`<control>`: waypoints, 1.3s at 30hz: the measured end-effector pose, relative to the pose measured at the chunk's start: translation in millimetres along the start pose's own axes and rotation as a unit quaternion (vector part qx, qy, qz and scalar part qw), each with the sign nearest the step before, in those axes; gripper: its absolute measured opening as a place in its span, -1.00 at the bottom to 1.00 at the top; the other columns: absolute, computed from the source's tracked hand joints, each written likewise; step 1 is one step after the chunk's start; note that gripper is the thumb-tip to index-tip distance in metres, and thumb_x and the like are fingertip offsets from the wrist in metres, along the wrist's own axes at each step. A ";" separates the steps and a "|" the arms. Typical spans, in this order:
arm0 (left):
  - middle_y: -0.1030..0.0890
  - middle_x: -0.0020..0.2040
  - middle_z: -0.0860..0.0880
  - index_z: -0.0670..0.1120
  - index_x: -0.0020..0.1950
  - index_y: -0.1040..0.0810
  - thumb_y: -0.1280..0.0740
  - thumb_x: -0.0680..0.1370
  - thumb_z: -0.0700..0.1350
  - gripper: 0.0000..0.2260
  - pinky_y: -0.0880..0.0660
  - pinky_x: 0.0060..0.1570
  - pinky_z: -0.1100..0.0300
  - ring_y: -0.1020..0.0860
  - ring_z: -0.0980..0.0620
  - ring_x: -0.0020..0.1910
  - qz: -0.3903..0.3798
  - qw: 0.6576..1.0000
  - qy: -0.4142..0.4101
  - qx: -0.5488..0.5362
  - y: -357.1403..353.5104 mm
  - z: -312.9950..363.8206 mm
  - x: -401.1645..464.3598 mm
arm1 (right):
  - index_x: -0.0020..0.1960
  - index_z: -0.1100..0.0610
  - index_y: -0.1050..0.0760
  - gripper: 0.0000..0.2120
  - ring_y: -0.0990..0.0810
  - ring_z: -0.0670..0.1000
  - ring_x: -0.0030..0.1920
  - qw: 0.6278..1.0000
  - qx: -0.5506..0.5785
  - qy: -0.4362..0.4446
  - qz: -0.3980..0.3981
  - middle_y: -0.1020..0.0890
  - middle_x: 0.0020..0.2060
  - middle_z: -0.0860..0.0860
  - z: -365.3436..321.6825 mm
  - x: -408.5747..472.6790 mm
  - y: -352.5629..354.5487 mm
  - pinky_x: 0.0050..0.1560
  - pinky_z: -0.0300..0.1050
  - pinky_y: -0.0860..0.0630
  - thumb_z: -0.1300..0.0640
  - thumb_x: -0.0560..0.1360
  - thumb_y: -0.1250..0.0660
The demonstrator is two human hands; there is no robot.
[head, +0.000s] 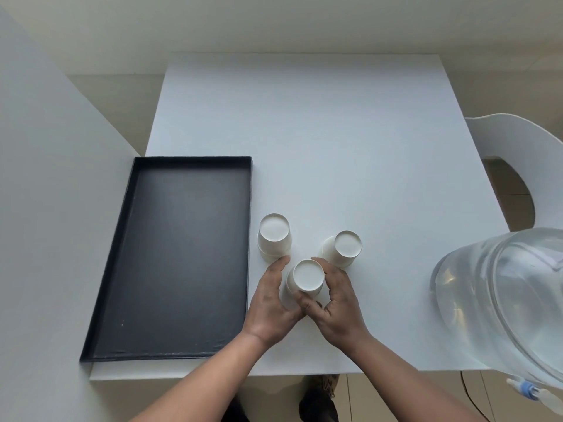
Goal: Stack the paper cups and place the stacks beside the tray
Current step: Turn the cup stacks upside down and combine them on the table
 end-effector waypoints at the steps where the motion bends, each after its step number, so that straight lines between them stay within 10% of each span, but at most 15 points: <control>1: -0.45 0.36 0.37 0.26 0.44 -0.36 -0.53 0.34 0.30 -0.29 -0.35 0.29 0.50 -0.40 0.42 0.37 0.004 1.000 -0.009 -0.005 -0.6 2.1 2.4 | 0.43 -0.07 -0.43 -0.39 -0.45 -0.07 0.39 1.000 0.002 0.000 -0.006 -0.52 0.32 -0.24 0.1 1.3 -1.3 0.34 0.03 -0.47 -0.32 0.48 -0.40; 4: -0.63 0.21 0.22 0.09 0.33 -0.53 -0.56 0.38 0.22 -0.42 -0.54 0.20 0.17 -0.58 0.16 0.24 0.014 0.999 -0.025 -0.022 -2.4 7.3 5.8 | 0.40 -0.10 -0.44 -0.44 -0.46 -0.10 0.36 1.000 -0.005 0.012 -0.015 -0.53 0.29 -0.26 0.8 4.0 -1.2 0.31 -0.01 -0.48 -0.28 0.48 -0.43; 11: -0.46 0.33 0.22 0.15 0.41 -0.37 -0.57 0.40 0.14 -0.34 -0.50 0.30 0.12 -0.49 0.14 0.31 -0.010 0.999 -0.043 0.028 -3.4 1.9 0.7 | 0.40 0.01 -0.34 -0.41 -0.45 0.00 0.24 0.993 -0.093 0.061 0.030 -0.43 0.27 -0.19 11.7 -8.4 17.2 0.23 0.10 -0.41 -0.21 0.45 -0.30; 17: -0.23 0.25 0.07 -0.02 0.27 -0.20 -0.33 0.31 -0.34 -0.39 -0.50 0.16 -0.16 -0.36 -0.12 0.21 0.190 0.968 -0.155 0.061 17.2 9.7 -7.4 | 0.37 -0.02 -0.28 -0.39 -0.41 -0.15 0.11 0.996 -0.063 0.042 0.043 -0.36 0.15 -0.21 17.7 -7.0 20.9 0.12 -0.02 -0.48 -0.08 0.37 -0.36; 23: -0.18 0.43 0.08 0.15 0.46 -0.08 -0.50 0.40 -0.32 -0.16 -0.25 0.43 0.28 -0.28 0.02 0.45 0.171 0.984 -0.057 -0.001 32.2 14.1 36.6 | 0.50 0.01 -0.24 -0.15 -0.44 -0.03 0.35 0.998 -0.056 -0.027 -0.021 -0.43 0.37 -0.12 22.1 -10.0 -8.5 0.30 -0.07 -0.47 -0.20 0.33 -0.52; 30: -0.30 0.46 0.23 0.23 0.57 0.18 -0.53 0.46 -0.26 0.03 -0.18 0.21 0.66 -0.24 0.56 0.36 0.112 0.992 -0.052 0.014 37.5 12.9 57.3 | 0.47 -0.01 -0.36 -0.19 -0.43 -0.08 0.38 0.997 -0.032 -0.073 0.012 -0.50 0.35 -0.18 23.6 -0.3 -20.8 0.33 -0.05 -0.47 0.00 0.33 -0.65; 35: -0.17 0.51 0.10 0.20 0.51 -0.04 -0.35 0.41 -0.36 -0.15 -0.23 0.52 0.11 -0.23 -0.02 0.54 0.153 0.986 -0.060 0.006 29.6 11.4 19.5 | 0.33 -0.38 -0.28 -0.23 -0.39 -0.38 0.25 0.998 -0.020 -0.051 0.031 -0.42 0.22 -0.53 14.1 -0.5 -18.5 0.23 -0.27 -0.42 -0.02 0.31 -0.64; 39: -0.27 0.34 0.18 0.13 0.38 -0.18 -0.27 0.39 -0.20 -0.39 -0.40 0.37 0.07 -0.32 0.12 0.38 0.105 0.992 -0.065 -0.008 15.0 3.7 -16.9 | 0.36 -0.39 -0.29 -0.24 -0.45 -0.27 0.30 0.999 0.000 -0.040 0.011 -0.48 0.26 -0.38 7.5 -3.4 -23.9 0.27 -0.36 -0.40 -0.11 0.30 -0.60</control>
Point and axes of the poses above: each hand's wrist, its own x-axis towards the middle knuckle, its own y-axis out of the back of the hand, z = x × y, the point moved 4 cm from there along x, towards the middle knuckle
